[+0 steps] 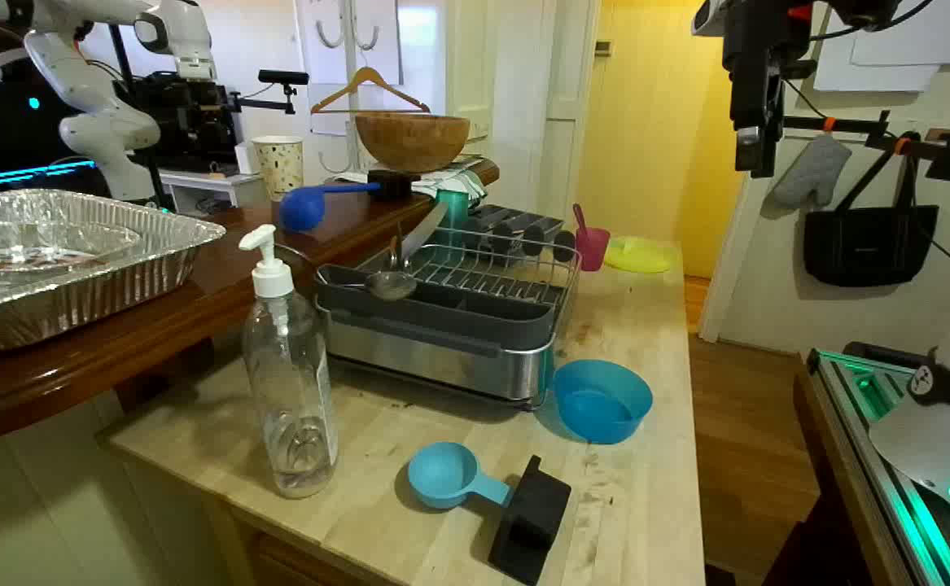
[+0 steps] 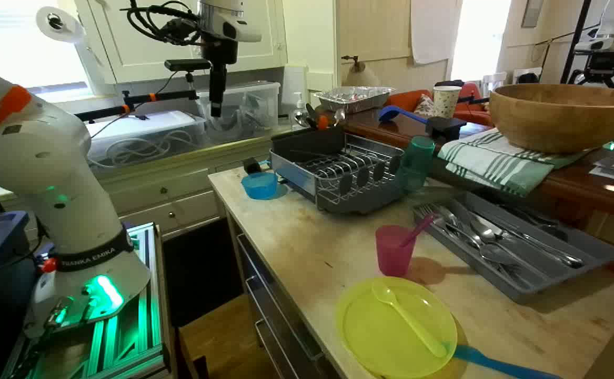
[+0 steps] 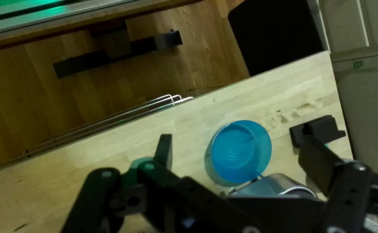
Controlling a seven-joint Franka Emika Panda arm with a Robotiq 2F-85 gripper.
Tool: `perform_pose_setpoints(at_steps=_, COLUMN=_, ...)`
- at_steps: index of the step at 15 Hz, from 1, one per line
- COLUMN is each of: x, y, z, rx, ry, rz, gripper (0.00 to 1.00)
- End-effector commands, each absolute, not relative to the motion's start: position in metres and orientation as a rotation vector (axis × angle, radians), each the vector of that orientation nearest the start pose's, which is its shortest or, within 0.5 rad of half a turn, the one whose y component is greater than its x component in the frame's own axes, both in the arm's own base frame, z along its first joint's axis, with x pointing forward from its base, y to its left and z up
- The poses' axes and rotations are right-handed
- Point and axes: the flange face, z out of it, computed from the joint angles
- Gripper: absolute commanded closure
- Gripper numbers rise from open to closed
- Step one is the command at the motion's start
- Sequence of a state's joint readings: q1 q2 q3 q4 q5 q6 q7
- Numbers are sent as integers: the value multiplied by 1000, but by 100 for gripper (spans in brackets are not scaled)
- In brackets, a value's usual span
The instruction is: Put the blue bowl on the drying rack
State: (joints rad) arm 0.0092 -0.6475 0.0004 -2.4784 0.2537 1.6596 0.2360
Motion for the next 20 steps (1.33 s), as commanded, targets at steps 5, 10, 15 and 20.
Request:
perform_pose_setpoints(at_steps=5, x=337, y=28, z=499, rx=-2874, ry=392, rz=293, gripper=0)
perform_pose_setpoints(at_steps=10, x=337, y=40, z=465, rx=-2925, ry=465, rz=150, gripper=0)
perform_pose_setpoints(at_steps=15, x=344, y=53, z=415, rx=-2943, ry=428, rz=-23, gripper=0)
perform_pose_setpoints(at_steps=20, x=349, y=52, z=403, rx=-2947, ry=438, rz=5, gripper=0)
